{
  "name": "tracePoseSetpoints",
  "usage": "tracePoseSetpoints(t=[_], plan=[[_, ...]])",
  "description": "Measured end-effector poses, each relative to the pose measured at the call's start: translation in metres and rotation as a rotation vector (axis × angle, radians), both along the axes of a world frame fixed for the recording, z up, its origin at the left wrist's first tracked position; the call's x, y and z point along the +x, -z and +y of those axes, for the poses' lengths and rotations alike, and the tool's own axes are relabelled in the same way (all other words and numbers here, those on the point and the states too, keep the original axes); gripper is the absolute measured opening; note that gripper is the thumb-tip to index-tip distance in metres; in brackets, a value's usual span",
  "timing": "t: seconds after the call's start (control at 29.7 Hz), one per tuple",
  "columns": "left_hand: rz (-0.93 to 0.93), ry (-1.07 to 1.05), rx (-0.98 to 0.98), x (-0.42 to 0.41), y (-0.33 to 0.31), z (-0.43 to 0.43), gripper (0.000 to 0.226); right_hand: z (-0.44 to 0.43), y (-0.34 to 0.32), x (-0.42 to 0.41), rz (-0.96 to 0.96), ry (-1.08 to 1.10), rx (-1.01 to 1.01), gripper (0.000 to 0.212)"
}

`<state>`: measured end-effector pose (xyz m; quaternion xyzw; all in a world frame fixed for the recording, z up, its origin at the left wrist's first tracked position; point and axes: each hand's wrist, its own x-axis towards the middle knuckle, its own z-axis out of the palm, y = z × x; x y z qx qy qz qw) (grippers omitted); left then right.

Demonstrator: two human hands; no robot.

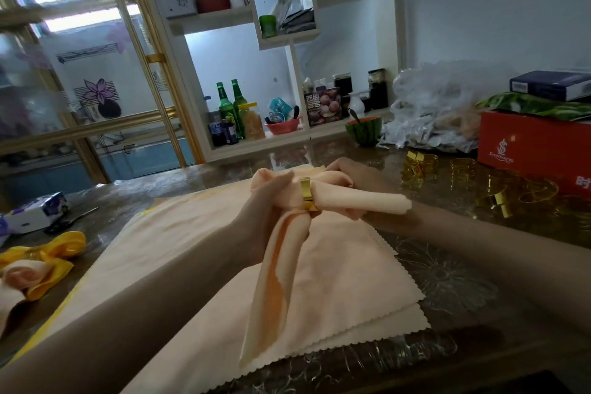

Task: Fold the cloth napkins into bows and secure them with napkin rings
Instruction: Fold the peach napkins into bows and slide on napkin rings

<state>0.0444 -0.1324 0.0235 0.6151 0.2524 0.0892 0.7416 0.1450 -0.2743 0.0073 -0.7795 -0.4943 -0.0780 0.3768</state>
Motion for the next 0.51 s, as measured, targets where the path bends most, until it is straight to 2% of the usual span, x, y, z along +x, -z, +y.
tracePoseSetpoints(t=[0.1, 0.2, 0.27, 0.4, 0.51], plan=[[0.034, -0.053, 0.145, -0.002, 0.000, -0.010, 0.049, 0.006, 0.004, 0.001, 0.112, -0.006, 0.113, 0.034], [0.027, -0.005, 0.019, -0.010, -0.002, -0.012, 0.051, 0.006, 0.000, -0.004, 0.319, -0.150, 0.187, 0.024], [0.001, -0.012, -0.022, -0.015, -0.002, -0.010, 0.048, 0.005, -0.002, -0.009, 0.382, -0.155, 0.210, 0.009], [-0.076, -0.063, -0.042, -0.015, -0.003, -0.012, 0.037, 0.002, -0.007, -0.013, 0.415, -0.091, 0.209, 0.014], [-0.127, -0.046, -0.184, -0.019, -0.004, -0.010, 0.028, 0.002, -0.015, -0.011, 0.655, -0.064, 0.176, 0.015]])
